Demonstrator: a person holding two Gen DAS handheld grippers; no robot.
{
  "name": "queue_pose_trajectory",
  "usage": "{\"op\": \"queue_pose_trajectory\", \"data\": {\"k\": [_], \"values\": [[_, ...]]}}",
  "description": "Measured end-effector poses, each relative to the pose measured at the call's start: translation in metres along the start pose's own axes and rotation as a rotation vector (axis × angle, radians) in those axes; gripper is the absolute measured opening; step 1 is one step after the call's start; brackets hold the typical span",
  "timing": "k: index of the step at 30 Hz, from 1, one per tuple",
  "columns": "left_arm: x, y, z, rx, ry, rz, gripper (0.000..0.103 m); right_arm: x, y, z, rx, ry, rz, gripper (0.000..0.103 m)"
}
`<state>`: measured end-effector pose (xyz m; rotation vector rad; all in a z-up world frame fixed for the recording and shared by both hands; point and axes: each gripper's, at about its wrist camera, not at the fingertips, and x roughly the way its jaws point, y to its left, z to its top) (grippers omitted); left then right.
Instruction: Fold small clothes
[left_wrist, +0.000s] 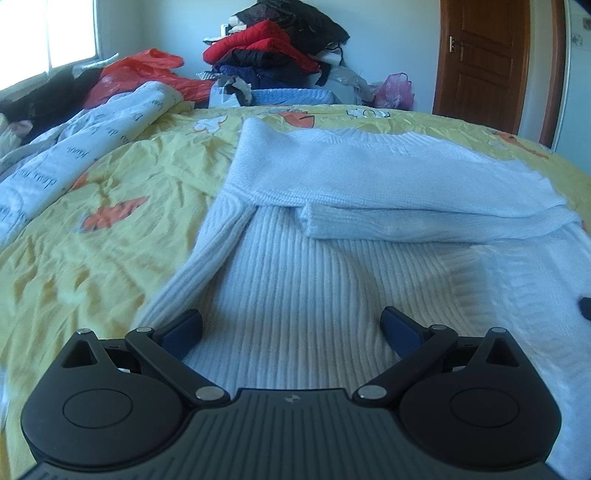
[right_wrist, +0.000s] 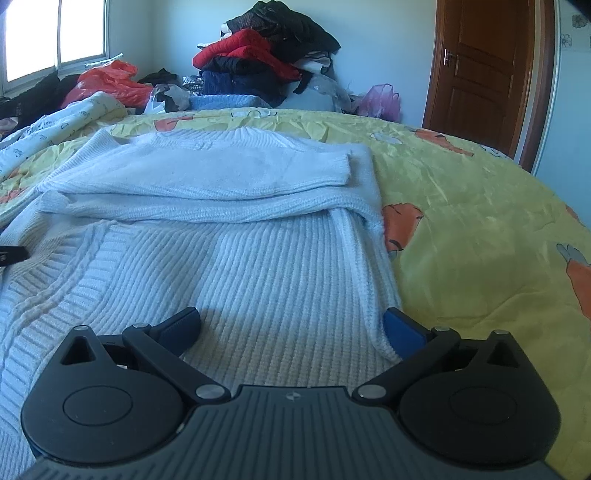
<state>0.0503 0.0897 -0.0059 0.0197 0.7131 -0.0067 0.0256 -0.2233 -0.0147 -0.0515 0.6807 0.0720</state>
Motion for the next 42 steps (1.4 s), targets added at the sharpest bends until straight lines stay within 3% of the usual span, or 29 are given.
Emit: {"op": "queue_pose_trajectory", "data": {"k": [5, 8, 17, 21, 25, 31, 36, 42], "values": [[-0.026, 0.001, -0.023, -0.005, 0.033, -0.054, 0.103, 0.000, 0.001, -0.001, 0.002, -0.002, 0.001, 0.102], [-0.034, -0.004, -0.047, 0.076, -0.055, -0.032, 0.103, -0.001, 0.000, -0.001, 0.003, -0.002, 0.003, 0.102], [-0.025, 0.000, -0.042, 0.035, -0.041, -0.033, 0.103, -0.014, 0.003, -0.005, -0.002, -0.025, -0.024, 0.103], [-0.026, -0.002, -0.043, 0.035, -0.042, -0.032, 0.103, -0.039, 0.008, -0.023, 0.051, 0.022, 0.063, 0.103], [-0.026, -0.003, -0.043, 0.036, -0.042, -0.031, 0.103, -0.056, 0.021, -0.044, -0.017, -0.019, 0.012, 0.103], [-0.038, -0.004, -0.046, 0.026, -0.026, -0.005, 0.103, -0.052, 0.017, -0.042, 0.009, -0.014, 0.029, 0.102], [-0.065, -0.008, -0.075, 0.066, -0.051, -0.009, 0.103, -0.053, 0.019, -0.045, 0.011, -0.016, 0.029, 0.102], [-0.059, -0.006, -0.072, 0.041, -0.046, -0.010, 0.103, -0.053, 0.019, -0.045, 0.010, -0.018, 0.028, 0.102]]}}
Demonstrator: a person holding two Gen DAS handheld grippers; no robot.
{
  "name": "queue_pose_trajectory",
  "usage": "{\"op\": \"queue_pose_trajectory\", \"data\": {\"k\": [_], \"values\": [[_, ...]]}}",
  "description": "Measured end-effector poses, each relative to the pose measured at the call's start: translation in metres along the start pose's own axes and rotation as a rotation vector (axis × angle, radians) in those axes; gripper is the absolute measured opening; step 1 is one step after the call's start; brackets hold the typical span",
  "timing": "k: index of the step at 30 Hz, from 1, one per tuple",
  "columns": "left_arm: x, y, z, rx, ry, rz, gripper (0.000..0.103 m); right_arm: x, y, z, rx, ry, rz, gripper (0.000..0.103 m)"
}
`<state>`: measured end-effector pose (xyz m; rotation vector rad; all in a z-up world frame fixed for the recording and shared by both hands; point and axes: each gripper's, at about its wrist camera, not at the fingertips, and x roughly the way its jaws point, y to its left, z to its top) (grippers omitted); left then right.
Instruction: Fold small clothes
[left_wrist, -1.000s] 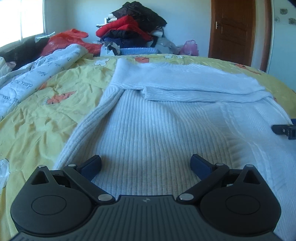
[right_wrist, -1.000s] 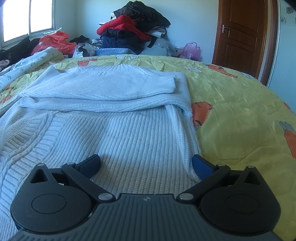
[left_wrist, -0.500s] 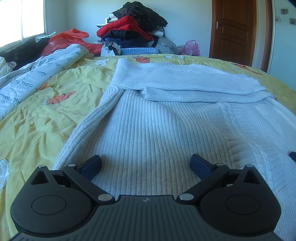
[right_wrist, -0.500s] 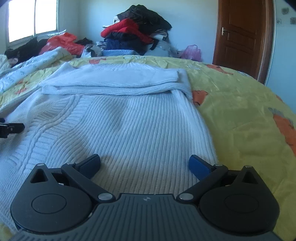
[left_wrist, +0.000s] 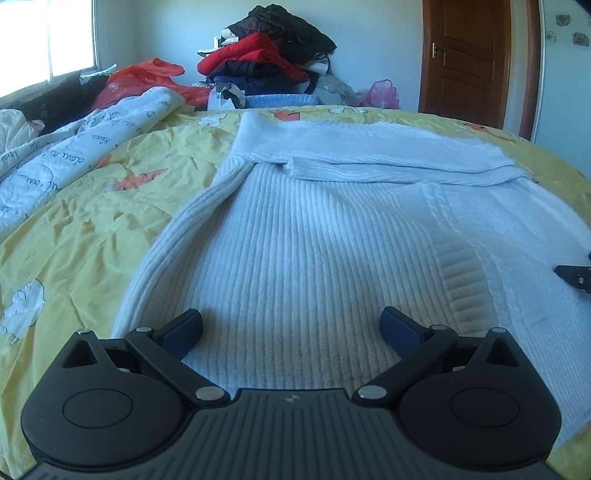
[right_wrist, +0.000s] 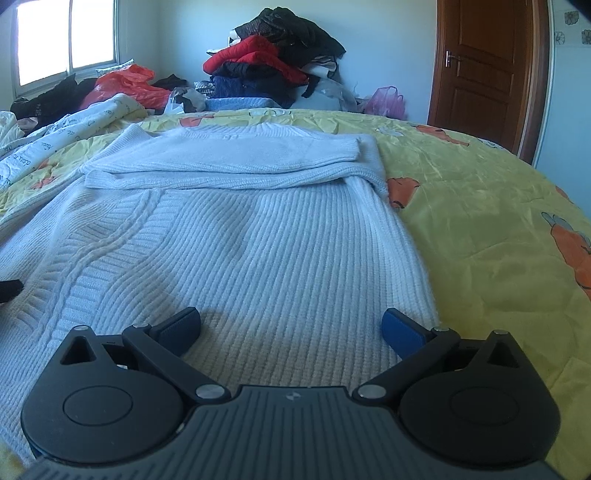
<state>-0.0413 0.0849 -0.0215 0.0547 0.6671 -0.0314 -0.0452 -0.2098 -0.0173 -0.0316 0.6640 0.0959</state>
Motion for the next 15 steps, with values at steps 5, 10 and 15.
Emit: {"op": "queue_pose_trajectory", "data": {"k": [5, 10, 15], "values": [[0.000, 0.001, -0.001, -0.003, -0.001, -0.003, 0.103, -0.002, 0.001, -0.001, 0.000, -0.004, -0.009, 0.102], [0.000, 0.001, -0.001, -0.004, -0.001, -0.002, 0.103, -0.015, 0.007, -0.007, 0.024, 0.008, -0.031, 0.102], [0.000, 0.001, -0.001, -0.004, -0.002, -0.003, 0.103, -0.020, 0.006, -0.016, 0.021, -0.009, -0.017, 0.102]]}}
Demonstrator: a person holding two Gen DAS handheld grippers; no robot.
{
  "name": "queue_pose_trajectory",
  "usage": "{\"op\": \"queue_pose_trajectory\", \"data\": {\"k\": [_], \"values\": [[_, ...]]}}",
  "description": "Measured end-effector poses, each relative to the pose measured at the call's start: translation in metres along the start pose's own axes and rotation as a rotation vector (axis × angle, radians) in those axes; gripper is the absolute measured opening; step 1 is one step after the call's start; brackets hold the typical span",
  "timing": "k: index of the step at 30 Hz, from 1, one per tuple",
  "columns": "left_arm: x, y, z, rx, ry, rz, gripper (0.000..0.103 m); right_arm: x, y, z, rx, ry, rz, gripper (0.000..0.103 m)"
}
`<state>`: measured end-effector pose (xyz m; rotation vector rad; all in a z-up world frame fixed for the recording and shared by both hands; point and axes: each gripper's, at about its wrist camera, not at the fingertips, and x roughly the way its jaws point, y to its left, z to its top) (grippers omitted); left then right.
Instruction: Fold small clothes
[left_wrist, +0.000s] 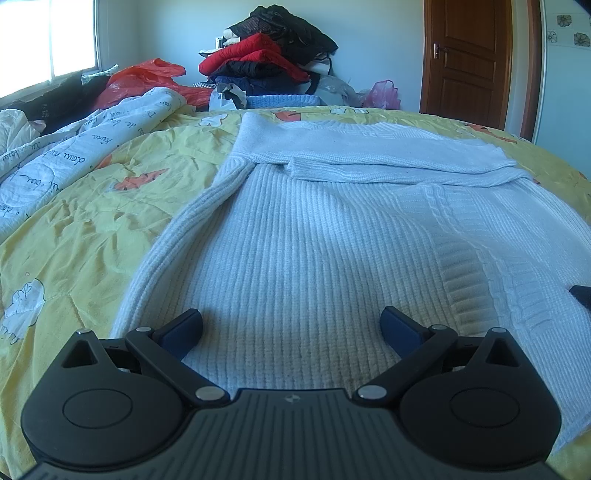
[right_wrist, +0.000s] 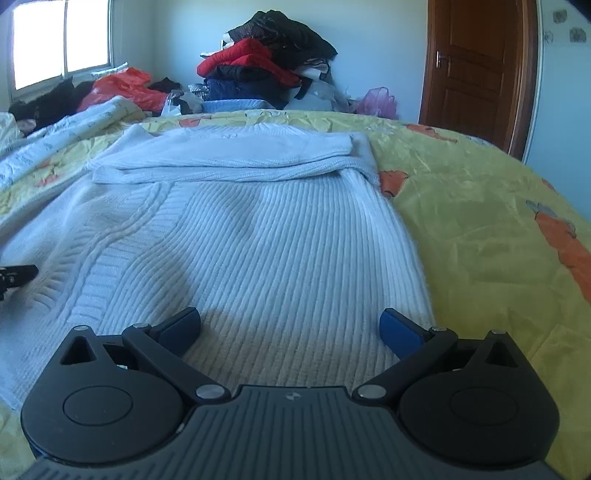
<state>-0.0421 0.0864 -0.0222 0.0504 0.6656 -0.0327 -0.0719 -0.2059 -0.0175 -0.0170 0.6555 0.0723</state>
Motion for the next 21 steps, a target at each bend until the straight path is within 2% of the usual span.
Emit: {"op": "queue_pose_trajectory", "data": {"k": [16, 21], "values": [[-0.003, 0.001, -0.001, 0.002, 0.003, 0.002, 0.103, 0.002, 0.002, 0.001, -0.010, 0.005, 0.001, 0.102], [-0.025, 0.006, -0.014, -0.011, 0.007, 0.033, 0.103, -0.005, 0.003, -0.002, -0.009, -0.001, -0.006, 0.102]]}}
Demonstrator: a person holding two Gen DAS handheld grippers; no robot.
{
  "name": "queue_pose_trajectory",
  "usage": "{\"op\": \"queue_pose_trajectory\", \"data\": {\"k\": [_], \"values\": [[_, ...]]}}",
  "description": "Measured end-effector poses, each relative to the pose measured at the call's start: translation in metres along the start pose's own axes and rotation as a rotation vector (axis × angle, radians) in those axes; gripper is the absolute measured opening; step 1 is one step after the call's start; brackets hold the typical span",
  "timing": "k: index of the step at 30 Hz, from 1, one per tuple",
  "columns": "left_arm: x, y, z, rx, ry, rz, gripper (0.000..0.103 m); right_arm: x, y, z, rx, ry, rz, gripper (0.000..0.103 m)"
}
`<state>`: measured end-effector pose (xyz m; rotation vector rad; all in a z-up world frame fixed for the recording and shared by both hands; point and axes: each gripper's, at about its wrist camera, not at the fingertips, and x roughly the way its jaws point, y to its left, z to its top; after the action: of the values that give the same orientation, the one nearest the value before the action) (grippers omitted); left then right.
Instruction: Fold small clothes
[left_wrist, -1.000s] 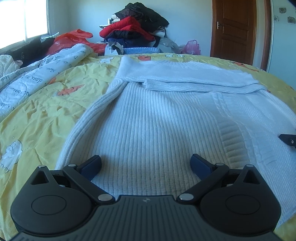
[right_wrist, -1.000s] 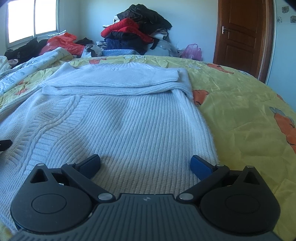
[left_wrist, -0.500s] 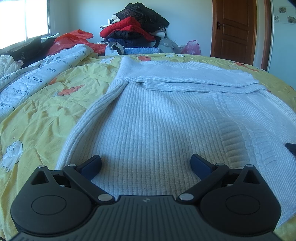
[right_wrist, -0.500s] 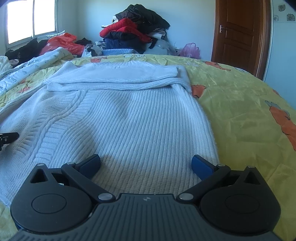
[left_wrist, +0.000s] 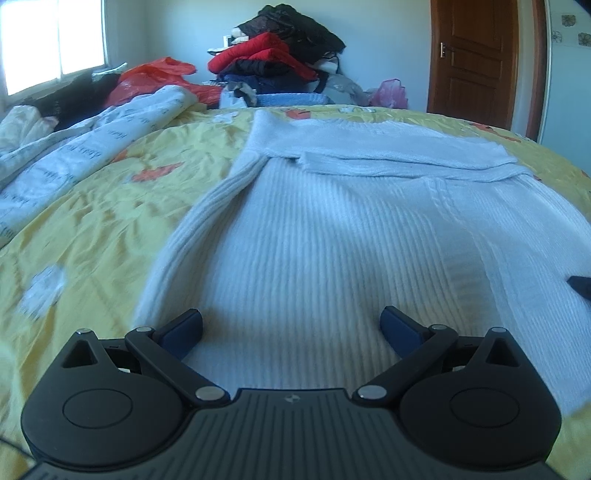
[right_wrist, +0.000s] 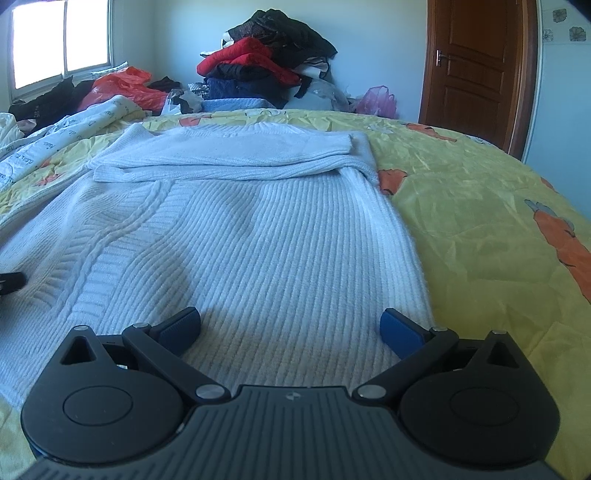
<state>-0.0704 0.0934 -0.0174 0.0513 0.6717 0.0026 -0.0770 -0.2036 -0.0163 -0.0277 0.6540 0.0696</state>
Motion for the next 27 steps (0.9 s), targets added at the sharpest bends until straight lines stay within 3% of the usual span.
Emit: {"op": "queue_pose_trajectory", "data": {"k": [3, 6, 8, 12, 15, 19, 23, 24, 26, 27], "values": [[-0.029, 0.013, -0.016, -0.024, -0.011, -0.013, 0.103, -0.018, -0.002, -0.007, 0.004, -0.019, 0.008, 0.103], [-0.063, 0.044, -0.032, -0.123, -0.053, -0.142, 0.103, -0.046, -0.011, -0.016, 0.023, -0.050, 0.072, 0.103], [-0.077, 0.064, -0.038, -0.187, -0.075, -0.176, 0.103, -0.064, -0.020, -0.019, 0.043, -0.062, 0.128, 0.103], [-0.069, 0.104, -0.034, -0.320, -0.030, -0.178, 0.103, -0.079, -0.051, -0.015, 0.160, -0.011, 0.203, 0.100], [-0.047, 0.124, -0.030, -0.425, 0.042, -0.180, 0.103, -0.081, -0.067, -0.012, 0.224, -0.005, 0.187, 0.098], [-0.041, 0.121, -0.024, -0.414, 0.059, -0.237, 0.103, -0.075, -0.082, -0.010, 0.262, 0.029, 0.175, 0.096], [-0.033, 0.104, -0.019, -0.323, 0.101, -0.319, 0.102, -0.062, -0.098, -0.014, 0.317, 0.096, 0.195, 0.094], [-0.034, 0.098, -0.018, -0.291, 0.097, -0.310, 0.100, -0.059, -0.102, -0.016, 0.341, 0.116, 0.211, 0.092], [-0.033, 0.089, -0.017, -0.241, 0.104, -0.319, 0.078, -0.057, -0.110, -0.021, 0.385, 0.128, 0.254, 0.092], [-0.033, 0.088, -0.016, -0.229, 0.109, -0.312, 0.056, -0.057, -0.112, -0.022, 0.398, 0.132, 0.273, 0.092]]}}
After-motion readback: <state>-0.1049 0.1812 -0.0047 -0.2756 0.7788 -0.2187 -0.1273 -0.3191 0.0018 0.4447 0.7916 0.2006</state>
